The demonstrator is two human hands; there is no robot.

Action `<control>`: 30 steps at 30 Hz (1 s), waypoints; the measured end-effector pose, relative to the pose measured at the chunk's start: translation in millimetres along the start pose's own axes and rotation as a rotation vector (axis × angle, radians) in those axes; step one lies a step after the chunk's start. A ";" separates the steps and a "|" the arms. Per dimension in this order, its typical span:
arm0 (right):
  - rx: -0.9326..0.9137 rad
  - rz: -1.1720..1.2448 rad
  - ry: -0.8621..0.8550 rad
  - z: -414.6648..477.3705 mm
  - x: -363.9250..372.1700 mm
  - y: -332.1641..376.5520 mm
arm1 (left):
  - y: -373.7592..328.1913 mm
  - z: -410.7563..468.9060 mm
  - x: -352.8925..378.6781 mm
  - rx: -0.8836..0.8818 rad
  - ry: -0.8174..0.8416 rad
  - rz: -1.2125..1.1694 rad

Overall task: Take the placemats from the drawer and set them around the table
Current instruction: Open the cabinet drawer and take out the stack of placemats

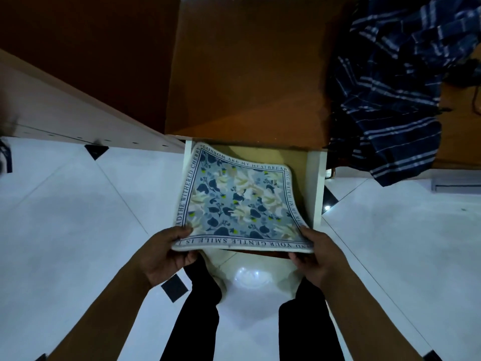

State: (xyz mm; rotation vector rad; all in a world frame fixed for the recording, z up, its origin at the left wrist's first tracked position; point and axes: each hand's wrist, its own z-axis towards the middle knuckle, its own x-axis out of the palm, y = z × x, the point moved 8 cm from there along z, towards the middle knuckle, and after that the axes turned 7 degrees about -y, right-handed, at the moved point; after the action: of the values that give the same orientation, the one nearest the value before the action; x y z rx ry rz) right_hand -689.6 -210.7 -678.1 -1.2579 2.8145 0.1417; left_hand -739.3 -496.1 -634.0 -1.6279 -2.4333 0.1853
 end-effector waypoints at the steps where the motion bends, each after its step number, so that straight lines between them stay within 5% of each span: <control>1: -0.024 -0.020 0.003 2.2 -0.5 0.6 | 2.2 -1.4 -4.0 -0.006 0.012 0.012; 8: -0.218 -0.175 0.110 5.1 11.4 -5.6 | 11.1 -0.6 -37.6 -0.081 0.016 0.102; 13: -0.371 -0.303 -0.008 7.1 -0.6 -4.6 | 13.5 10.0 -44.6 -0.084 -0.105 0.373; 17: -0.497 -0.408 -0.085 2.6 -1.2 -4.8 | 3.2 21.7 -38.6 0.012 -0.210 0.358; 25: -0.816 -0.722 -0.219 -22.4 1.5 14.3 | 6.5 23.1 -24.3 0.138 -0.158 0.312; 30: -0.757 -0.648 -0.212 -13.5 -6.2 19.6 | -4.6 26.5 -31.4 0.178 -0.308 0.392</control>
State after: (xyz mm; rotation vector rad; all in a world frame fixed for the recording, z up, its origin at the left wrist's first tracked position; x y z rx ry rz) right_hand -700.2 -194.5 -662.9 -2.0446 2.0643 1.2802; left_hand -738.2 -526.6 -662.0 -2.1022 -2.1821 0.7408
